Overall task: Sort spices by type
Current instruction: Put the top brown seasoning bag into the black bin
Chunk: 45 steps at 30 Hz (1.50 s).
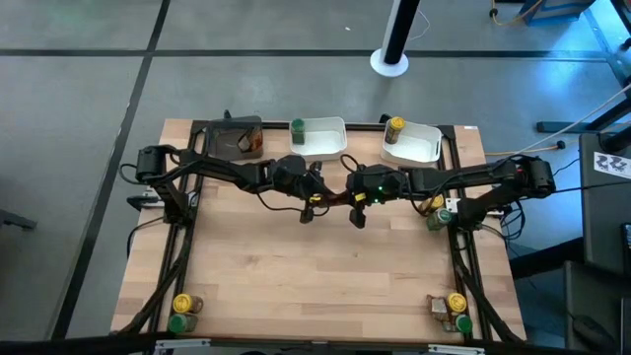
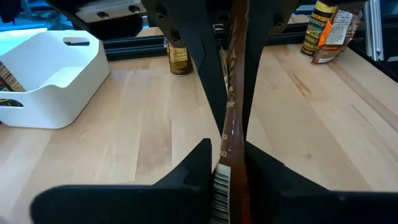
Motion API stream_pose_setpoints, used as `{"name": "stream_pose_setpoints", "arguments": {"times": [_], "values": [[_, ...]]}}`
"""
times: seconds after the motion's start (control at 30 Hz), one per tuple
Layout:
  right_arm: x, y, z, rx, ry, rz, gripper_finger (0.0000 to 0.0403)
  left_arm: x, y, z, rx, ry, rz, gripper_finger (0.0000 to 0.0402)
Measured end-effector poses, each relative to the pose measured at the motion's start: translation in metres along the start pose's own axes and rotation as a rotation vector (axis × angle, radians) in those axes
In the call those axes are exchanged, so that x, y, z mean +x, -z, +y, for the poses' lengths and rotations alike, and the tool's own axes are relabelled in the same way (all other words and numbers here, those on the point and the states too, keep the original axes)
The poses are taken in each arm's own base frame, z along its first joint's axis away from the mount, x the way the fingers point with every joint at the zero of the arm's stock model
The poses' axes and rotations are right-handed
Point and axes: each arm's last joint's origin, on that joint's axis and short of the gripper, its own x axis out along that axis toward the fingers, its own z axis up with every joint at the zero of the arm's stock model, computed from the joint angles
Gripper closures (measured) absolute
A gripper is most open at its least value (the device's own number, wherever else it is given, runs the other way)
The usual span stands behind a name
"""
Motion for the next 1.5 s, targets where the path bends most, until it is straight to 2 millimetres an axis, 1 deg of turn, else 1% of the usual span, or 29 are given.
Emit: {"name": "stream_pose_setpoints", "arguments": {"times": [0.07,0.17,0.3,0.37,0.43,0.57,0.63,0.77,0.87,0.93,1.03,1.17,1.3,1.5], "values": [[0.0,0.0,0.0,0.042,-0.001,-0.002,0.0393,0.0,0.0,0.0,0.0,0.0,-0.001,0.036],[0.0,0.0,0.0,0.05,0.0,-0.003,0.0393,0.0,0.0,0.0,0.003,0.0,-0.002,0.0367],[0.0,-0.001,0.0,0.054,-0.002,-0.008,0.0393,0.0,0.0,0.0,0.006,-0.001,-0.002,0.0366],[0.0,-0.001,0.0,0.068,0.002,-0.012,0.0386,0.0,0.0,0.0,0.007,-0.002,-0.004,0.0364],[0.0,-0.002,0.0,0.067,0.011,-0.025,0.0368,0.0,-0.001,0.0,0.008,-0.006,-0.01,0.0364],[-0.005,-0.005,0.001,0.062,-0.022,-0.041,0.031,0.0,-0.001,0.001,0.009,-0.009,-0.012,0.0363],[-0.014,-0.007,0.003,0.04,-0.046,-0.044,0.0284,0.0,-0.001,0.001,0.007,-0.009,-0.004,0.0362],[-0.047,-0.013,0.005,0.017,-0.065,-0.076,0.0254,-0.002,0.0,0.001,0.032,-0.041,0.025,0.0362],[-0.074,-0.013,0.006,0.02,-0.067,-0.083,0.0247,-0.009,-0.004,0.002,0.051,-0.084,0.035,0.0362],[-0.088,-0.012,0.006,0.021,-0.06,-0.078,0.0247,-0.015,-0.009,0.002,0.052,-0.112,0.04,0.0362],[-0.097,-0.008,0.003,0.024,-0.002,-0.061,0.0251,-0.026,-0.015,0.002,0.055,-0.145,0.056,0.0362],[-0.09,0.004,-0.001,-0.003,0.052,-0.05,0.0252,-0.042,-0.021,0.003,0.055,-0.233,0.056,0.0361],[-0.073,0.022,-0.006,-0.044,0.082,-0.057,0.0253,-0.061,-0.015,0.006,-0.002,-0.337,0.058,0.0361],[-0.054,0.042,-0.012,-0.121,0.104,-0.138,0.0253,-0.092,-0.013,0.015,-0.074,-0.537,0.024,0.0361]]}}
